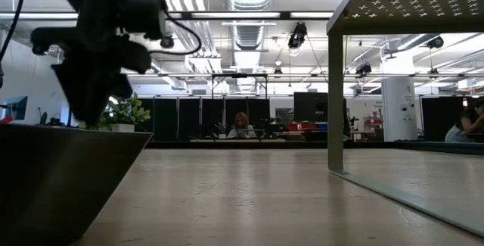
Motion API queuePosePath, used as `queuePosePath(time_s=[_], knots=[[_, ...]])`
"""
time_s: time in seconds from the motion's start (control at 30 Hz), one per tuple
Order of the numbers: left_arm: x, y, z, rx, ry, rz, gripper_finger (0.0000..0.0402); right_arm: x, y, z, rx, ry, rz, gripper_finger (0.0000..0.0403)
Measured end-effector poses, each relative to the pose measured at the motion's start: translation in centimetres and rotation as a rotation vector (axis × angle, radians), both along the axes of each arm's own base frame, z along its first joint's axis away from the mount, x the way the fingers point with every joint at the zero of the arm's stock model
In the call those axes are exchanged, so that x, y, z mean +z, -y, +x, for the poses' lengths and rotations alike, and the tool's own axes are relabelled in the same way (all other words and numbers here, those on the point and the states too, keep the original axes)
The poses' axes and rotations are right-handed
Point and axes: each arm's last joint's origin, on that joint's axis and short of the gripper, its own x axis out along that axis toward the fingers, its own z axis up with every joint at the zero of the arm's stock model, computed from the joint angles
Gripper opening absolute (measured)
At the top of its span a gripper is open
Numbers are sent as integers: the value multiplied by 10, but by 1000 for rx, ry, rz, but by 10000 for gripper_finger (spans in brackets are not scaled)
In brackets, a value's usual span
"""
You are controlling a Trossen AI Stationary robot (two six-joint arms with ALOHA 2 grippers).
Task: Pick & Place Mini shaped plates
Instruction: Stack the leaf-shaped plate on the stacked leaf-shaped plates on the shelf
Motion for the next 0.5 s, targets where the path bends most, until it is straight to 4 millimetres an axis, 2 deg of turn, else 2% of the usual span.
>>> queuePosePath(time_s=[0.23, 0.5], knots=[[-27, 1, -6, 18, 26, -15, 128, 0, 3, -1, 10, -14, -44, 68], [-31, 1, -5, 38, 56, -4, 128, -1, 3, -3, 10, -19, -45, 68]])
